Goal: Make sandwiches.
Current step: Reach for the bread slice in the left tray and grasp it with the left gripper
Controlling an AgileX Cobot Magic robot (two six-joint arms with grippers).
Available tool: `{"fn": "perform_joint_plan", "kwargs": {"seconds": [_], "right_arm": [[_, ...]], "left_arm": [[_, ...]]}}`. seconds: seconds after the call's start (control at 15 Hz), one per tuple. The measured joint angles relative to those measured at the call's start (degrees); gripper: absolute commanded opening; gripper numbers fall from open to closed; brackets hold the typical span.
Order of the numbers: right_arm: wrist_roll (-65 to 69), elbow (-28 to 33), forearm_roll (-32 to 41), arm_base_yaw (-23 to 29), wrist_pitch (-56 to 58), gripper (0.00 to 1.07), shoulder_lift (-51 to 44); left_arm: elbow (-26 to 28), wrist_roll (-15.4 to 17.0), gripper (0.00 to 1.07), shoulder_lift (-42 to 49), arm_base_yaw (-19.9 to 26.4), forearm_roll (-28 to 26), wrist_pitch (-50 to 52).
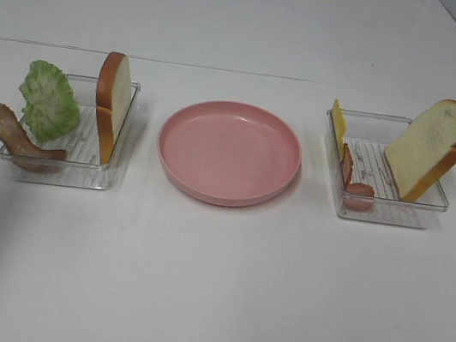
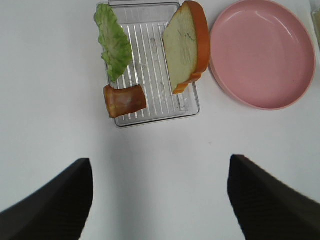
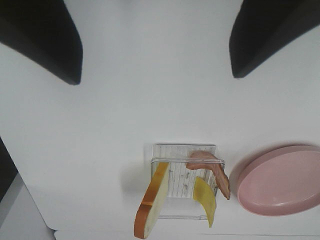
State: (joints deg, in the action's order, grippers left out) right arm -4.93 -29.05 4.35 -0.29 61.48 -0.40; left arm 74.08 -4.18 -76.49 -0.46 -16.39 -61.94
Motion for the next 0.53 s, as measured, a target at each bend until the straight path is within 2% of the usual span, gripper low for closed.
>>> {"fn": "perform_joint_plan", "kwargs": {"seconds": [0.13,0.2,0.27,0.33,0.4,0.53], "right_arm": [[0.00,0.00,0.00,0.00,0.00,0.76,0.00],[0.00,0.00,0.00,0.00,0.00,0.76,0.00],[0.00,0.00,0.00,0.00,0.00,0.76,0.00],[0.00,0.00,0.00,0.00,0.00,0.76,0.00],[0.00,0.00,0.00,0.00,0.00,0.76,0.00],[0.00,0.00,0.00,0.00,0.00,0.76,0.00]], "left_arm": [[5.56,0.57,0.71,-7.22,-1.95,0.00,-1.26],[6.70,0.86,0.71,-8.54,-2.58,0.11,-1.26],[9.34,2.12,0.71,-11.52,-4.13,0.86,-1.72],[11.69,3.84,0.71,-14.73,-5.90,2.06,-2.86],[16.10,8.14,0.71,-20.28,-9.05,4.81,-4.35],[19.82,12.38,0.71,-24.75,-11.86,6.65,-4.93]]}}
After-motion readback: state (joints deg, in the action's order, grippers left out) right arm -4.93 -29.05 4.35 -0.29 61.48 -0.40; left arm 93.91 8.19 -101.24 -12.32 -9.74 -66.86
